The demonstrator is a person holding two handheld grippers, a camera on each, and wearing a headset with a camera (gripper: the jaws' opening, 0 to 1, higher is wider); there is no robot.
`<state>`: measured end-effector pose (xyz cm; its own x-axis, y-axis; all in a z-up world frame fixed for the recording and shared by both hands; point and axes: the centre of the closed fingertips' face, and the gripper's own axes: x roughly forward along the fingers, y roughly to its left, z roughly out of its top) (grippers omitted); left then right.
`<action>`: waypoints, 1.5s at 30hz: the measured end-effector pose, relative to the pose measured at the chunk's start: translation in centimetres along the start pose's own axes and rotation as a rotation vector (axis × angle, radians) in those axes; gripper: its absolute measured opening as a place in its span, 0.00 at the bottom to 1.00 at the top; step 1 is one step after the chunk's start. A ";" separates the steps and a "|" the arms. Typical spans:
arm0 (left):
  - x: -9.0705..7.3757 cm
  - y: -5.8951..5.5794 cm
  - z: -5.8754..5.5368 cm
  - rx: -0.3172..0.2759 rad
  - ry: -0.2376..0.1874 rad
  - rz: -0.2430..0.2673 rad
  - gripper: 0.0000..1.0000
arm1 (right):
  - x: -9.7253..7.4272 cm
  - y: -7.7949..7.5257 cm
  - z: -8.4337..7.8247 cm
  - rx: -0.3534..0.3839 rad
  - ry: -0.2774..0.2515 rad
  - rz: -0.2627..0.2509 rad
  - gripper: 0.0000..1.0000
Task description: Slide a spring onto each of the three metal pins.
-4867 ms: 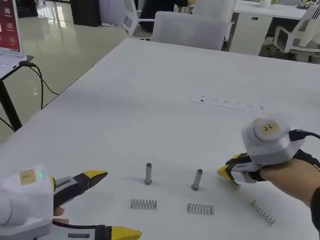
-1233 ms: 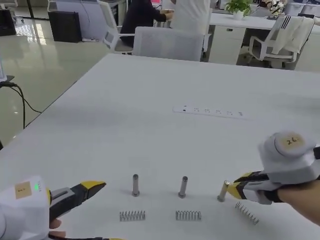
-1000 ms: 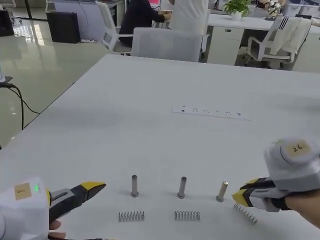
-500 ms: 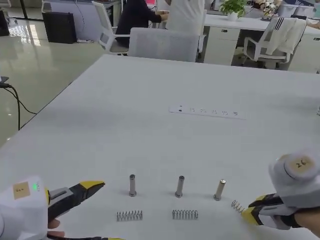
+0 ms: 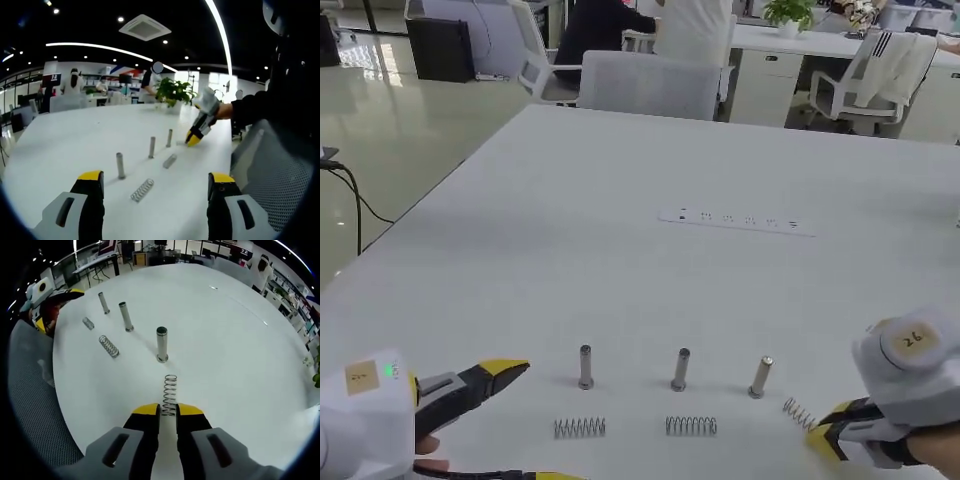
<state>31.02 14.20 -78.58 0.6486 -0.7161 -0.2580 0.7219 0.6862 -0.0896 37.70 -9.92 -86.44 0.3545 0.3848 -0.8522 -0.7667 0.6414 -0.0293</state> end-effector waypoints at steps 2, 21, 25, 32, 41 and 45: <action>0.1 0.0 0.0 -0.001 -0.001 0.000 0.82 | 0.0 0.1 0.0 0.003 0.000 0.005 0.08; 0.1 -1.1 1.2 0.024 -0.014 -0.033 0.79 | -2.9 2.5 1.4 -0.003 -0.040 0.047 0.07; 0.1 -1.5 1.6 0.033 -0.017 -0.048 0.77 | -3.4 3.7 2.2 -0.031 -0.052 0.079 0.07; 0.2 -2.4 2.0 0.049 -0.016 -0.088 0.70 | -3.9 5.7 4.1 -0.106 -0.076 0.134 0.07; 1.3 -3.6 2.1 0.080 0.002 -0.174 0.56 | -3.5 8.2 5.8 -0.230 -0.084 0.211 0.07; 2.1 -4.2 2.4 0.099 0.003 -0.212 0.51 | -3.4 9.0 6.4 -0.275 -0.081 0.241 0.07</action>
<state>29.95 9.53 -76.47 0.4792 -0.8424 -0.2465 0.8622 0.5043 -0.0473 32.97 -1.20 -80.49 0.1790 0.5616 -0.8078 -0.9447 0.3275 0.0183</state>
